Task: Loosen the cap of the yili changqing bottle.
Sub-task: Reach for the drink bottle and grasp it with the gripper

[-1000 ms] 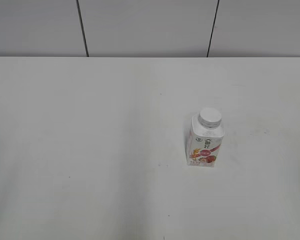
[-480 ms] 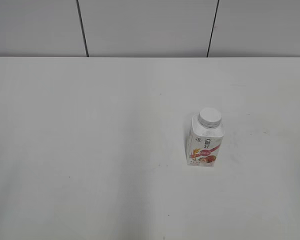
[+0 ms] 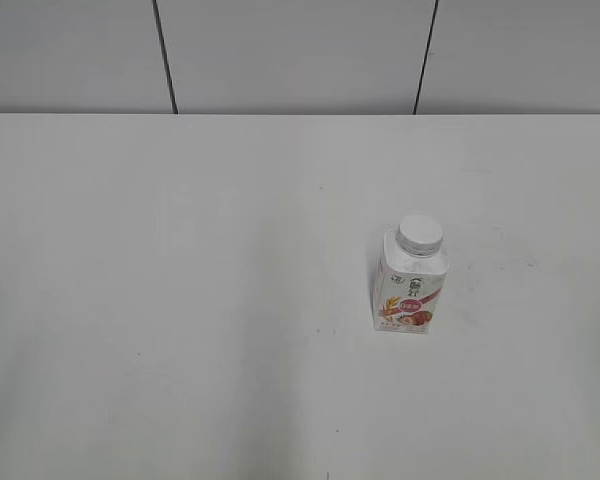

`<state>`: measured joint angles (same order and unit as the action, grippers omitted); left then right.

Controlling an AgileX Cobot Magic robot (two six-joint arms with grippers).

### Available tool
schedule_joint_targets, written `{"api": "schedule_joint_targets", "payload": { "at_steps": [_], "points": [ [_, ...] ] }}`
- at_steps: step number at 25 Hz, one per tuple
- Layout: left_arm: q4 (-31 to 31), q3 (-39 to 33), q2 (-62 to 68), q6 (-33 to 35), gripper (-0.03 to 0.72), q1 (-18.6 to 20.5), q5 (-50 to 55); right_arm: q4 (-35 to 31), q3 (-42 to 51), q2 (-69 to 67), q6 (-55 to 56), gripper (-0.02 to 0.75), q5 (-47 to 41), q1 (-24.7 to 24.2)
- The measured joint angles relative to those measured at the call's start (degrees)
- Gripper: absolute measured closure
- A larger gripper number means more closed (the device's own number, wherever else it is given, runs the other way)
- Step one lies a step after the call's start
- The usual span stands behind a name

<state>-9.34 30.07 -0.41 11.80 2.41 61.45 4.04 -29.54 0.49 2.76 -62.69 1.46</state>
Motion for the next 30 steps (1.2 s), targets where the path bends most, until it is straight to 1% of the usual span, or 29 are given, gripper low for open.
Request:
{"api": "schedule_joint_targets", "payload": {
  "at_steps": [23, 25, 30],
  "points": [
    [-0.2, 0.1, 0.1, 0.0, 0.252, 0.0, -0.3, 0.0, 0.0, 0.0, 0.0, 0.151, 0.0, 0.0],
    [-1.4, 0.5, 1.4, 0.0, 0.252, 0.0, -1.3, 0.0, 0.0, 0.0, 0.0, 0.151, 0.0, 0.0],
    [-4.4, 1.0, 8.3, 0.1, 0.252, 0.0, -8.3, 0.0, 0.0, 0.0, 0.0, 0.151, 0.0, 0.0]
  ]
}}
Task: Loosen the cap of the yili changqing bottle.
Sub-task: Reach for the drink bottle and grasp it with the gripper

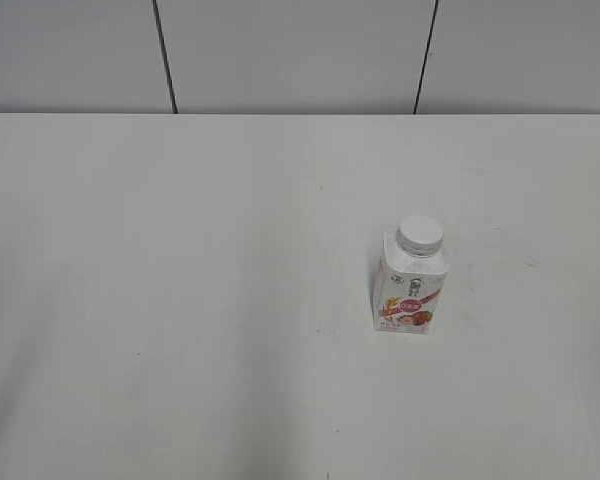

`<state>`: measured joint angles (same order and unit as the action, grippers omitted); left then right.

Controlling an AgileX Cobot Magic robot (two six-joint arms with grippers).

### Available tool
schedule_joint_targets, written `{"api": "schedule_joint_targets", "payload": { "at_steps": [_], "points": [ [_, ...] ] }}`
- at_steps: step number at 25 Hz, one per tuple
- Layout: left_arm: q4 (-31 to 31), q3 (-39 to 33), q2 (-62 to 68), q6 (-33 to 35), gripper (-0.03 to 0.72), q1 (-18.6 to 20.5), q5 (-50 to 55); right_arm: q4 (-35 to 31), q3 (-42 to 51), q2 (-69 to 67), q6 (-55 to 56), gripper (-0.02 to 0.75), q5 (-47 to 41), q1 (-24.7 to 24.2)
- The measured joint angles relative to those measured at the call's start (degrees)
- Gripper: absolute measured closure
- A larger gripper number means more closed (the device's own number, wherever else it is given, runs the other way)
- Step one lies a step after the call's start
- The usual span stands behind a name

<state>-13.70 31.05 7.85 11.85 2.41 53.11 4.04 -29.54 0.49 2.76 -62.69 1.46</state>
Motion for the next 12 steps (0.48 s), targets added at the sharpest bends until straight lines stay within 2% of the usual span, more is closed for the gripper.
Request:
{"api": "schedule_joint_targets", "payload": {
  "at_steps": [12],
  "points": [
    [0.3, -0.2, 12.4, 3.8, 0.252, -0.8, -24.7, 0.0, 0.0, 0.0, 0.0, 0.151, 0.0, 0.0]
  ]
}}
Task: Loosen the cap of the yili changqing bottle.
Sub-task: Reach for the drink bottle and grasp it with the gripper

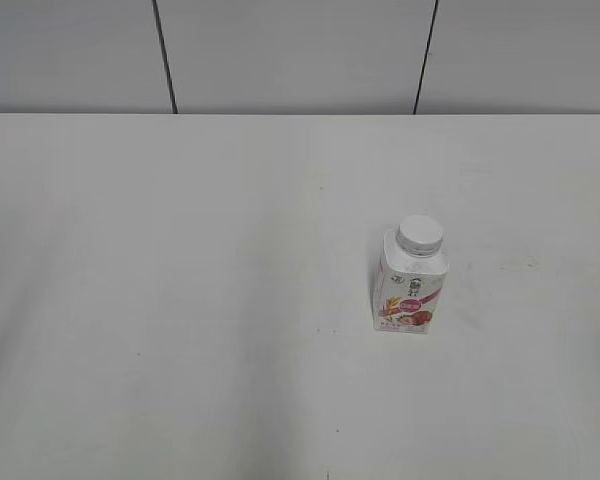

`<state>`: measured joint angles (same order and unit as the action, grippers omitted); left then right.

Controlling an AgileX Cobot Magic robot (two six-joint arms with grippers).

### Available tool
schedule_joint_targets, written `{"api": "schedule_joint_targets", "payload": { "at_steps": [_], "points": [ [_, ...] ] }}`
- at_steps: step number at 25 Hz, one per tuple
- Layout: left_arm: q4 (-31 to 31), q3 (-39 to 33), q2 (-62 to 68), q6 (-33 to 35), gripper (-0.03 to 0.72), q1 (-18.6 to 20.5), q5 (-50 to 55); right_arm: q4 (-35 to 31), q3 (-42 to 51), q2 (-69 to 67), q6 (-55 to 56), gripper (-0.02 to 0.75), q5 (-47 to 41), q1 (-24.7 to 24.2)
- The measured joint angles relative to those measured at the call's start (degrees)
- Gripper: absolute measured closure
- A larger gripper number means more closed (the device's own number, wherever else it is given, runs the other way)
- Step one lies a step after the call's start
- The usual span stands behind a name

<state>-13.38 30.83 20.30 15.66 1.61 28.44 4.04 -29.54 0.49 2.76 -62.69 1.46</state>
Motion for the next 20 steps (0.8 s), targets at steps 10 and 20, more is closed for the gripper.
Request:
{"api": "schedule_joint_targets", "payload": {
  "at_steps": [10, 20],
  "points": [
    [0.4, -0.1, 12.3, 6.7, 0.252, -7.2, -11.8, 0.0, 0.0, 0.0, 0.0, 0.151, 0.0, 0.0],
    [0.2, -2.8, 25.5, 7.0, 0.252, -15.8, -27.9, 0.0, 0.0, 0.0, 0.0, 0.151, 0.0, 0.0]
  ]
}}
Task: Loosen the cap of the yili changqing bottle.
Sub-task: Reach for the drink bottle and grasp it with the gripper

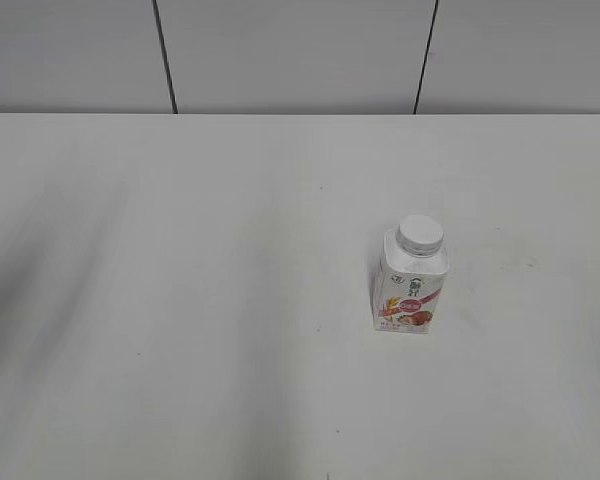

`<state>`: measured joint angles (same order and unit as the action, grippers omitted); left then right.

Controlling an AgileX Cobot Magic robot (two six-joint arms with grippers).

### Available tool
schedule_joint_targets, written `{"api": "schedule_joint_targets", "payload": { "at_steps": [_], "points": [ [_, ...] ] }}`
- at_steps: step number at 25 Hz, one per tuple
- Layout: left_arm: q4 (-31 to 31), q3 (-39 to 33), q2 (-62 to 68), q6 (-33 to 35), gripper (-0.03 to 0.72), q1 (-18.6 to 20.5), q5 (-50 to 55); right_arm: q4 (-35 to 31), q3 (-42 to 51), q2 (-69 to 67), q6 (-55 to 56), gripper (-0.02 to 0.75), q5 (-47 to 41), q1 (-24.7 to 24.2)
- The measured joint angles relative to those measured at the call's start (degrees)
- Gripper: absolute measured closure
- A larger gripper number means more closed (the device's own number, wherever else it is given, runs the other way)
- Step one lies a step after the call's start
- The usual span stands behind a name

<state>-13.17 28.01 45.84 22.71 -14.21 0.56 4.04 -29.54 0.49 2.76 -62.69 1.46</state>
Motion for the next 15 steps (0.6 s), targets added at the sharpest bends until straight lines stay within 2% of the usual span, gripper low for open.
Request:
{"api": "schedule_joint_targets", "payload": {
  "at_steps": [6, 8, 13, 15],
  "points": [
    [0.1, -6.3, 5.2, -1.4, 0.252, -5.1, -12.0, 0.0, 0.0, 0.0, 0.0, 0.151, 0.0, 0.0],
    [5.4, -8.7, 6.8, -6.1, 0.252, -6.6, -16.2, 0.0, 0.0, 0.0, 0.0, 0.151, 0.0, 0.0],
    [28.0, -10.0, 11.8, -29.2, 0.252, -7.3, -26.7, 0.0, 0.0, 0.0, 0.0, 0.151, 0.0, 0.0],
    [33.9, -10.0, 15.3, -33.9, 0.252, -7.3, -31.1, 0.0, 0.0, 0.0, 0.0, 0.151, 0.0, 0.0]
  ]
}}
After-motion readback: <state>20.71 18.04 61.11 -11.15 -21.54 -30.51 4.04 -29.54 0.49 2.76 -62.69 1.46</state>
